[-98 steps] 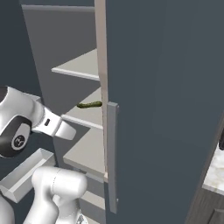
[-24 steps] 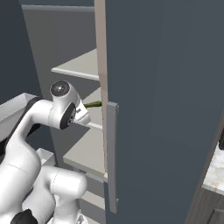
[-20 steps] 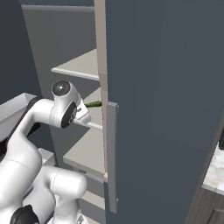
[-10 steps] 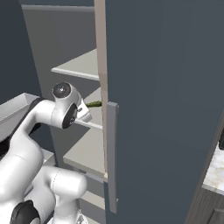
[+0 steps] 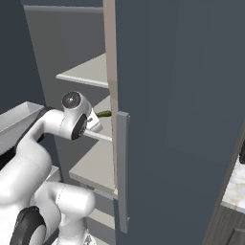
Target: Take the steak, mushroom, and squash from the freezer and place them in the bowl on the counter.
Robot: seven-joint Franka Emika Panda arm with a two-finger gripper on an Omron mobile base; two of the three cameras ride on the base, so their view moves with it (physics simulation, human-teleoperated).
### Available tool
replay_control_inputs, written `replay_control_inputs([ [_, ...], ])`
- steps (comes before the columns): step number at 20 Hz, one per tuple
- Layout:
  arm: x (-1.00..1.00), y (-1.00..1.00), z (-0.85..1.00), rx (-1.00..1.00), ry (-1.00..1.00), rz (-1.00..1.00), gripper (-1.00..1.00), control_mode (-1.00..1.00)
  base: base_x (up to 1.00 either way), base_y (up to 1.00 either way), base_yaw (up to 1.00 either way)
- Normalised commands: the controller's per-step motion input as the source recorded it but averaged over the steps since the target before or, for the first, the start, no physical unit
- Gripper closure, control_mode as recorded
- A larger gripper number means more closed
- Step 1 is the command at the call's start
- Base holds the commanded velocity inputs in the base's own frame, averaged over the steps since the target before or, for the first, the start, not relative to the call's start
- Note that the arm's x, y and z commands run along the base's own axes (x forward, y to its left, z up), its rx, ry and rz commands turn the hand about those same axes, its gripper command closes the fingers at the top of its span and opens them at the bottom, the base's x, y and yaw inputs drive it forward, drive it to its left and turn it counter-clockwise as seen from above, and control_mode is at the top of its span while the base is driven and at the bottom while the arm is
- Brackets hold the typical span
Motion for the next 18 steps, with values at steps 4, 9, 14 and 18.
replay_control_inputs([
  [4, 0.11, 0.00, 0.00, 0.00, 0.14, 0.00, -1.00, -1.00, 0.00, 0.00, 0.00],
  [9, 0.22, 0.00, -0.01, 0.00, 0.15, 0.00, -1.00, -1.00, 0.00, 0.00, 0.00],
  [14, 0.24, 0.02, -0.07, 0.00, 0.03, 0.00, -1.00, -1.00, 0.00, 0.00, 0.00],
  [18, 0.05, 0.00, -0.13, 0.00, 0.00, 0.00, -1.00, -1.00, 0.00, 0.00, 0.00],
])
